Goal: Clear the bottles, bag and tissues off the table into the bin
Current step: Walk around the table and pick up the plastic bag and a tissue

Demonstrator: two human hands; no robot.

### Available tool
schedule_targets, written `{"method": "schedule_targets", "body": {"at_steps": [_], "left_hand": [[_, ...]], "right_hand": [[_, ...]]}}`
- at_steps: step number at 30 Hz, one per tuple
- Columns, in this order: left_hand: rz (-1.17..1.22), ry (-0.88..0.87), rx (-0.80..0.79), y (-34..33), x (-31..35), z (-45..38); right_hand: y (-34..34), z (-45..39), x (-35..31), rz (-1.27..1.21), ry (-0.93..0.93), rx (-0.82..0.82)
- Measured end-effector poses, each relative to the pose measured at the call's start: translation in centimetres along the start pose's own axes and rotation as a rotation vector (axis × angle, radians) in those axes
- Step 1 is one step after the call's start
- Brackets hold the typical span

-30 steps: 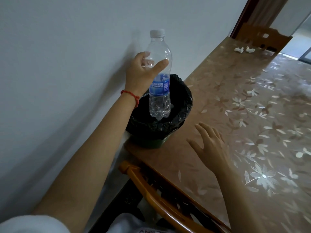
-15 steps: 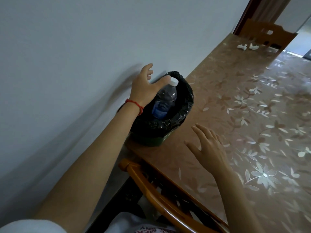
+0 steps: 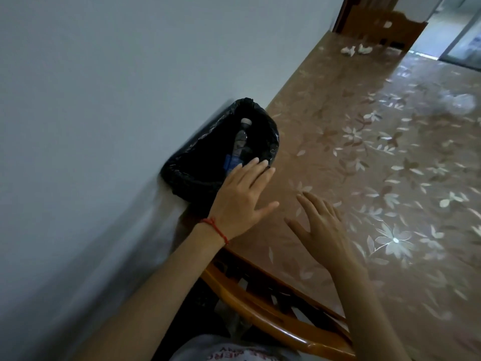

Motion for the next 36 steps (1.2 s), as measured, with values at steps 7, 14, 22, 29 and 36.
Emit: {"method": "schedule_targets", "body": {"at_steps": [7, 14, 22, 29, 36], "left_hand": [[-0.041, -0.184, -0.190, -4.5, 2.1, 1.5], [-0.012, -0.334, -0.267, -7.4, 5.3, 1.6], [0.089, -0.504, -0.324, -9.7, 11.7, 1.1], [0.212, -0.660, -0.365, -10.8, 20.5, 2.3], [0.310, -0.830, -0.441, -11.8, 30.1, 5.6]], "right_hand": [[0.7, 3.9, 2.6, 0.093, -0.198, 0.023], [3.2, 9.9, 5.4, 0.165, -0.463, 0.063], [5.9, 17.8, 8.1, 0.220, -0.733, 0.140], [8.6, 25.8, 9.6, 0.261, -0.959, 0.266], [10.6, 35.3, 10.1, 0.335, -1.199, 0.373]]}}
Point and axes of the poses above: each hand's wrist, its own z-axis away from the middle knuckle, its own y-axis out of the back of the hand, x = y × z, the point moved 2 cm from there along -z, towards the middle knuckle, and after that the axes turned 10 degrees about x, right-handed, at the moved point
